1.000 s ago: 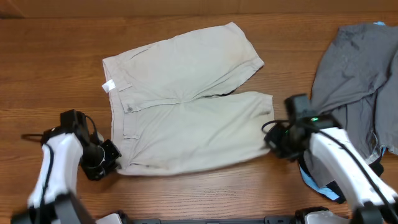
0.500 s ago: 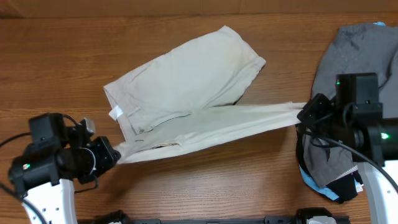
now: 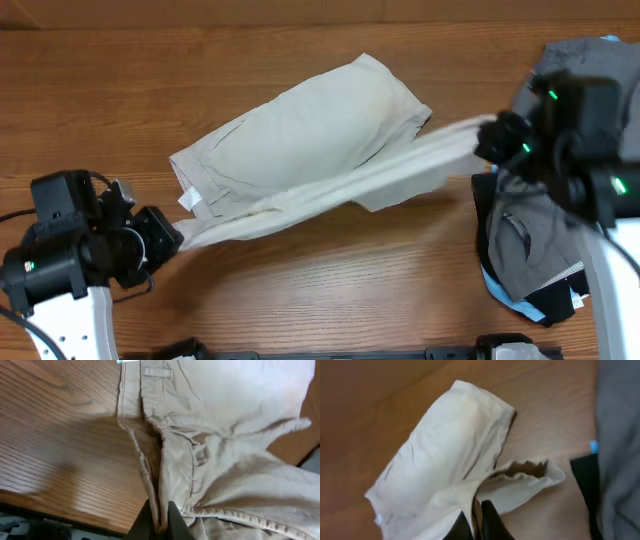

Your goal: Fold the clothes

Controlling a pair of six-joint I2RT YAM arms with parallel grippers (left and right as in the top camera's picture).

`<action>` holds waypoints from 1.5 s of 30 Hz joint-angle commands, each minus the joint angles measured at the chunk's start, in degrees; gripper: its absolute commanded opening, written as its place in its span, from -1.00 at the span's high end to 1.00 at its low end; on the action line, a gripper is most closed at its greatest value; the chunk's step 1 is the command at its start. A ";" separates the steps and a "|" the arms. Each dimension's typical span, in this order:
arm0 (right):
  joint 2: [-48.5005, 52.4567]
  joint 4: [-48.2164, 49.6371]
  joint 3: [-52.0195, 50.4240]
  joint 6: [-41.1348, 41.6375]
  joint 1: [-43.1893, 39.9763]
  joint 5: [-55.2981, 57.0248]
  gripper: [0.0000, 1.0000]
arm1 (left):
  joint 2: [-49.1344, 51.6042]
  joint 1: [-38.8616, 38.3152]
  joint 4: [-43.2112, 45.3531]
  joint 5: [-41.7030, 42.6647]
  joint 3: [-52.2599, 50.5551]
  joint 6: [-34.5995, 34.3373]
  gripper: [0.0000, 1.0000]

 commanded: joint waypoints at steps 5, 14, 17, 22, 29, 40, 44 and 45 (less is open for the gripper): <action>10.54 15.98 2.21 -7.48 0.90 5.03 0.93 | 8.44 0.76 6.08 -12.09 1.16 -5.20 0.92; 21.03 35.85 2.19 -8.70 6.43 5.01 0.93 | 25.59 0.74 18.32 -14.62 1.16 -8.52 0.92; 24.50 38.58 2.19 -8.72 7.56 5.03 0.92 | 29.66 0.74 22.56 -14.60 1.16 -8.55 0.92; 29.68 42.10 2.19 -8.70 8.35 5.05 0.93 | 35.56 0.74 31.21 -13.94 1.16 -8.55 0.92; 32.76 45.53 2.19 -8.70 8.33 8.44 0.93 | 41.44 -0.76 44.52 -9.03 1.16 -7.85 0.85; 35.82 45.70 2.19 -8.70 8.33 10.01 0.92 | 45.62 -5.40 53.27 -11.41 1.16 -7.74 0.81; 38.16 46.90 2.19 -8.70 8.33 10.01 0.92 | 45.62 -5.40 55.36 -11.93 1.16 -7.72 0.77; 38.38 47.28 2.19 -8.70 8.33 10.03 0.93 | 45.62 -5.40 55.82 -12.09 1.16 -7.74 0.74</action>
